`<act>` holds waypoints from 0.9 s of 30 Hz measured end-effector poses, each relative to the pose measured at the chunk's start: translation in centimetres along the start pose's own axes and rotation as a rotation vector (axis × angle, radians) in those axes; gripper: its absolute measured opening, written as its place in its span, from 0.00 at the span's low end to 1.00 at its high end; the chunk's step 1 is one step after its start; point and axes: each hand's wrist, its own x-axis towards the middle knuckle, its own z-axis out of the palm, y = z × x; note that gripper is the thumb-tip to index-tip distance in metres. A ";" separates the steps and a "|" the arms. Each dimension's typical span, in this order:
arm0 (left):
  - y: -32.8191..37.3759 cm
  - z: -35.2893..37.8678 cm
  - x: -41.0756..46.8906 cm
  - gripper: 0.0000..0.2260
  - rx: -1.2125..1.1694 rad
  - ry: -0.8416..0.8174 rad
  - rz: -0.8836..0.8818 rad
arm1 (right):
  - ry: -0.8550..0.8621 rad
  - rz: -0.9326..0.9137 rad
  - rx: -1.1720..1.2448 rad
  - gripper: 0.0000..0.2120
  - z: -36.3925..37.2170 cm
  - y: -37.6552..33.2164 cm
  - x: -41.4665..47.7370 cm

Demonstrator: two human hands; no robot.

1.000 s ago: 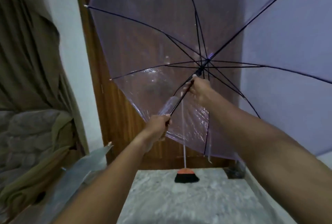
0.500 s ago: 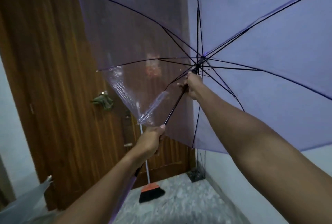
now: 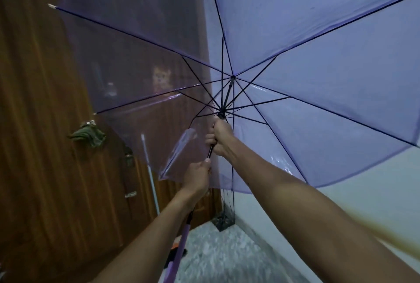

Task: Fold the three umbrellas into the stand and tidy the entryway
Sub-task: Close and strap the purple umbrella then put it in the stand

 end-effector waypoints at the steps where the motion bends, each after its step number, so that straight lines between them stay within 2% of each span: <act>1: -0.1 0.2 0.2 0.23 0.003 -0.006 0.033 | 0.020 -0.023 -0.008 0.14 0.0 -0.1 0.5; 4: -0.2 0.0 1.4 0.23 -0.082 -0.127 0.008 | 0.040 -0.051 0.004 0.10 -0.5 -1.7 2.3; 6: -0.5 0.0 2.4 0.24 -0.110 -0.238 -0.020 | 0.041 -0.054 0.040 0.12 -1.3 -3.0 4.4; 8: -0.8 0.6 3.9 0.24 -0.087 -0.259 0.007 | 0.034 -0.036 0.068 0.15 -1.9 -3.7 7.0; 16: -2.2 4.9 16.7 0.23 -0.164 -0.167 -0.052 | -0.040 -0.008 0.103 0.14 -3.1 -3.7 18.8; 20: -1.4 7.4 25.0 0.24 -0.229 -0.042 -0.115 | -0.149 0.163 0.126 0.18 -3.5 -2.3 25.1; 22: -1.3 8.9 28.2 0.25 -0.189 0.012 -0.098 | -0.192 0.227 0.126 0.18 -4.0 -2.2 27.7; 25: -1.6 11.2 31.1 0.24 -0.135 0.084 -0.075 | -0.134 0.159 0.042 0.16 -4.6 -2.3 31.4; 27: -2.1 11.9 32.0 0.24 -0.184 0.068 -0.140 | -0.092 0.128 0.003 0.15 -5.0 -2.1 33.6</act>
